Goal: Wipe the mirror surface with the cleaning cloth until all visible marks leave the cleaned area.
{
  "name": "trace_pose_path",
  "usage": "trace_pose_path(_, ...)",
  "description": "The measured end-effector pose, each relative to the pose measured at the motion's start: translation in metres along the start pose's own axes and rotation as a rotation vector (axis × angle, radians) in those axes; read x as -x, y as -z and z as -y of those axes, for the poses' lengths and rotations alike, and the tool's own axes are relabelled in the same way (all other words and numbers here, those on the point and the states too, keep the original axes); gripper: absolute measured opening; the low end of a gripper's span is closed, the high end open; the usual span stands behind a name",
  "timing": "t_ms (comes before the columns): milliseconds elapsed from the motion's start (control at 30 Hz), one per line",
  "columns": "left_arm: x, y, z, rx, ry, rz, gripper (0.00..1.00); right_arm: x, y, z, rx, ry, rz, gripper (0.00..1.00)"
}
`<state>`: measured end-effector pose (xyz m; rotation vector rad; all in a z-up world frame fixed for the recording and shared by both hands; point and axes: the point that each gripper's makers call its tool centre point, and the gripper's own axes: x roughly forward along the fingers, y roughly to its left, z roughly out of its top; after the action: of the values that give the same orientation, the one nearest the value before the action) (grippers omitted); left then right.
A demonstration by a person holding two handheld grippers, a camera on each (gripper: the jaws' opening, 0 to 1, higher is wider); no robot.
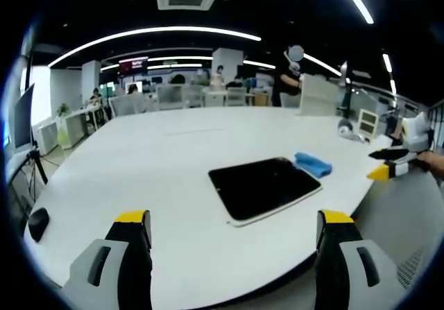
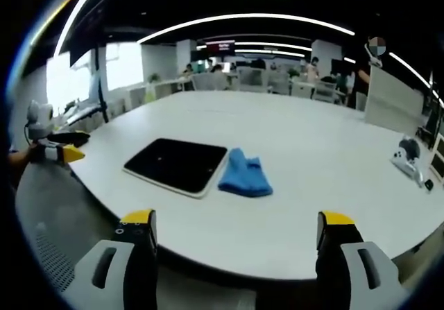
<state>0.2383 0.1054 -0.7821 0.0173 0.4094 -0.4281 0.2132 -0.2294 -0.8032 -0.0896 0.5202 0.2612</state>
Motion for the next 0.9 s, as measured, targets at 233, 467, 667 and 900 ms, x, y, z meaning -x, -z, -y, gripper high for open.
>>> trace_pose_path(233,-0.0003,0.0003,0.0000,-0.001,0.001,-0.001,0.99,-0.0004,0.0008,-0.0003,0.000,-0.004,-0.004,0.95)
trace_pose_path(467,-0.0006,0.0000,0.0007,-0.001,0.005,0.001,0.99,-0.0005,0.0027,-0.0014,-0.003,-0.010,-0.015,0.93)
trace_pose_path(667,-0.0004,-0.0002,0.0010,-0.002,0.008,0.002,0.99,-0.0004,0.0057,-0.0008,-0.005,-0.005,-0.036,0.88)
trace_pose_path(900,0.0000,-0.0002,0.0009,-0.002,0.009,0.001,0.99,-0.0015,0.0047,-0.0084,0.033,-0.050,-0.058,0.76)
